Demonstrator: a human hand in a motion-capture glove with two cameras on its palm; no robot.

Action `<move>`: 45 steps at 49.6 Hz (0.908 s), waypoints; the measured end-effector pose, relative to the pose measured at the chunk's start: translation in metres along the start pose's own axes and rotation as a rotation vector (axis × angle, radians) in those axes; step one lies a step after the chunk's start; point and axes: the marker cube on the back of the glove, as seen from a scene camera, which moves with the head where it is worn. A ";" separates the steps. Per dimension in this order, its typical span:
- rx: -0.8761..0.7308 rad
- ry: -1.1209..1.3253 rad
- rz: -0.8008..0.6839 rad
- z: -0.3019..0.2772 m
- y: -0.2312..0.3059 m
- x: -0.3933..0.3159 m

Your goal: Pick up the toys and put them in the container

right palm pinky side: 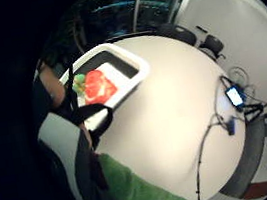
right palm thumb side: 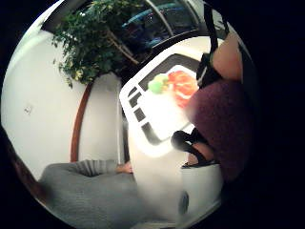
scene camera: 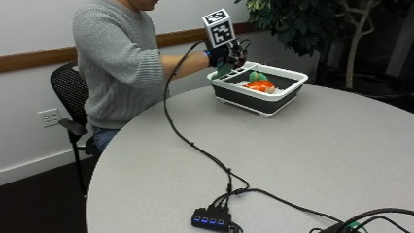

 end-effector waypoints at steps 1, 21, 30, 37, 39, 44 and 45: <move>-0.018 -0.008 -0.028 0.008 -0.009 -0.009; -0.278 0.087 -0.092 0.066 -0.055 -0.044; -0.253 0.084 -0.091 0.058 -0.033 -0.034; -0.247 0.081 -0.100 0.047 -0.009 -0.030; -0.250 0.084 -0.106 0.043 0.000 -0.026; -0.238 0.078 -0.093 0.028 0.026 -0.015; -0.231 0.080 -0.079 0.025 0.032 -0.012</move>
